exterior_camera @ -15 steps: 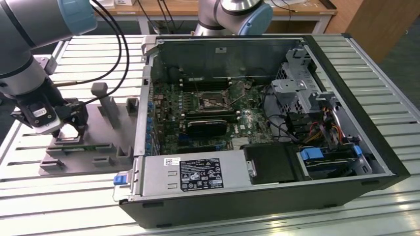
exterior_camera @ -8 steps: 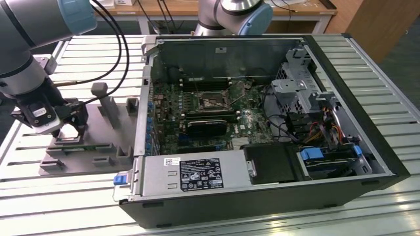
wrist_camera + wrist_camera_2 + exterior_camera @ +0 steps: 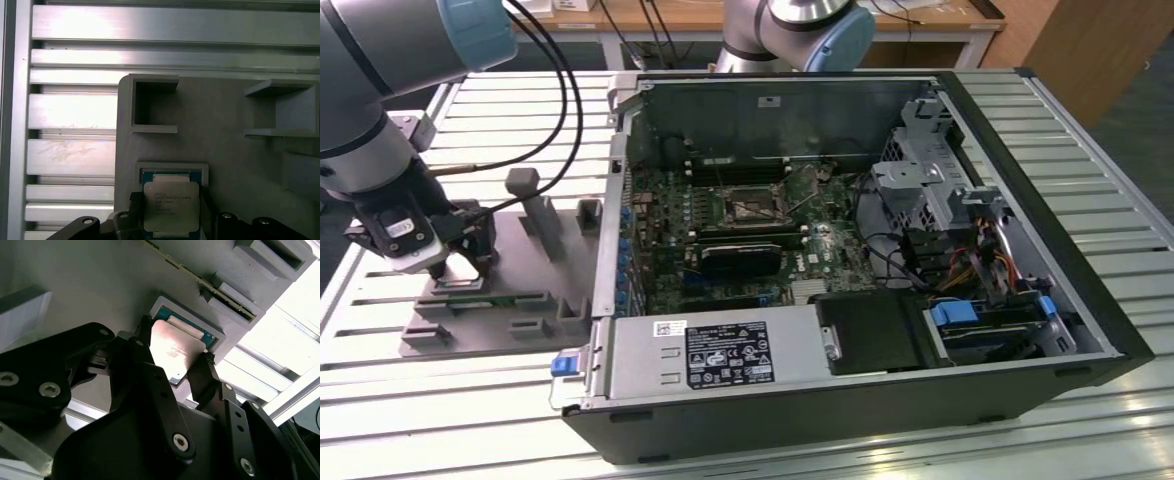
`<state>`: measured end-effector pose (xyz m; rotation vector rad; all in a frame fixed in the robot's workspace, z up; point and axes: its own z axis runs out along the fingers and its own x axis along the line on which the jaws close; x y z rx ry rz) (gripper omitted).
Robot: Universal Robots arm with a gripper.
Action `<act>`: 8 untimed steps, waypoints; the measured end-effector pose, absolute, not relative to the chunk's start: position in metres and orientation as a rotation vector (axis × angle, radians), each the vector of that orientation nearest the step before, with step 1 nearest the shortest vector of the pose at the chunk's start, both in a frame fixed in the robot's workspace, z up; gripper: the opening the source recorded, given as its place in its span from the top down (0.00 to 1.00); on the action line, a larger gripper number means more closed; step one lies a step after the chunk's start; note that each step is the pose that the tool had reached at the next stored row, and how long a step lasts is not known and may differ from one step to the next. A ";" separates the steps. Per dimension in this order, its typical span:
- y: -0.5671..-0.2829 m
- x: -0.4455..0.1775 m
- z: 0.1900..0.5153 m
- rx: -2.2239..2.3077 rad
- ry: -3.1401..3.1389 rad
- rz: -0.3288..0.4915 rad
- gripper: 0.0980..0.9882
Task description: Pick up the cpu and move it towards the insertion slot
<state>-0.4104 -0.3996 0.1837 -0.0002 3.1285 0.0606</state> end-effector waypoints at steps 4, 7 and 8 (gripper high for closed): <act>-0.400 -0.410 0.185 0.000 3.129 0.060 0.51; -0.400 -0.410 0.191 0.000 3.128 0.061 0.51; -0.400 -0.410 0.193 0.000 3.128 0.061 0.51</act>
